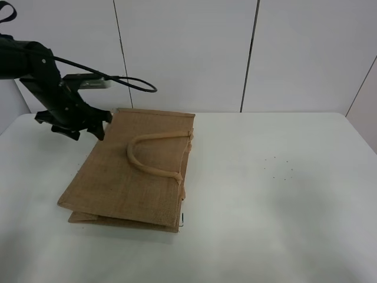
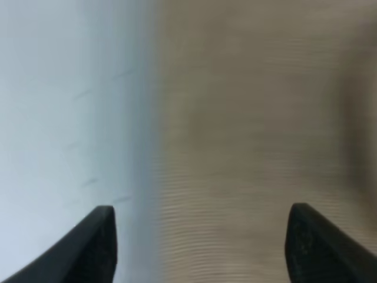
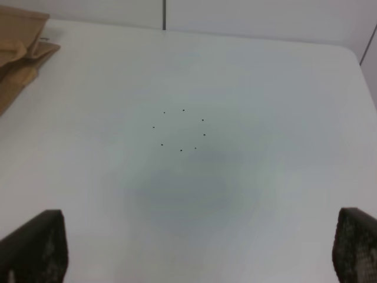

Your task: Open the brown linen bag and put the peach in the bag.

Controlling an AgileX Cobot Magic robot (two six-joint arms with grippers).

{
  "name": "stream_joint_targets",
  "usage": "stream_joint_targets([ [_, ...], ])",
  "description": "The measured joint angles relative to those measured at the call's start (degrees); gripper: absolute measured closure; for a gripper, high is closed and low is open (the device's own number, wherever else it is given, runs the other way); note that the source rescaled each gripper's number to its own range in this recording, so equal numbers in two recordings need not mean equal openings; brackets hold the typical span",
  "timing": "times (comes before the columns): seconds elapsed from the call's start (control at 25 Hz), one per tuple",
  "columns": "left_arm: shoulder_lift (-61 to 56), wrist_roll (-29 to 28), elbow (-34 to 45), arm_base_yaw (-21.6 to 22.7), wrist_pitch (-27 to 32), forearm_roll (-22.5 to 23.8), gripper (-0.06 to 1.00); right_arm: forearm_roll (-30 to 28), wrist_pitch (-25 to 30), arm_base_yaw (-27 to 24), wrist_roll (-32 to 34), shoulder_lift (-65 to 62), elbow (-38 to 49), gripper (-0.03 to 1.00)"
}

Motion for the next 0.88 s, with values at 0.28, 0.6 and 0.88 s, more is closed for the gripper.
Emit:
stream_joint_targets([
  [0.28,0.07,0.93,-2.75,5.44,6.98,0.31,0.01,0.0,0.0,0.0,0.02,0.0,0.0,-0.03],
  [0.6,-5.72,1.84,-1.0,3.79,18.56,-2.07,0.01,0.0,0.0,0.0,0.02,0.0,0.0,-0.03],
  [0.88,-17.5,1.79,9.4,3.73,22.77,-1.37,0.01,0.0,0.0,0.0,0.02,0.0,0.0,-0.03],
])
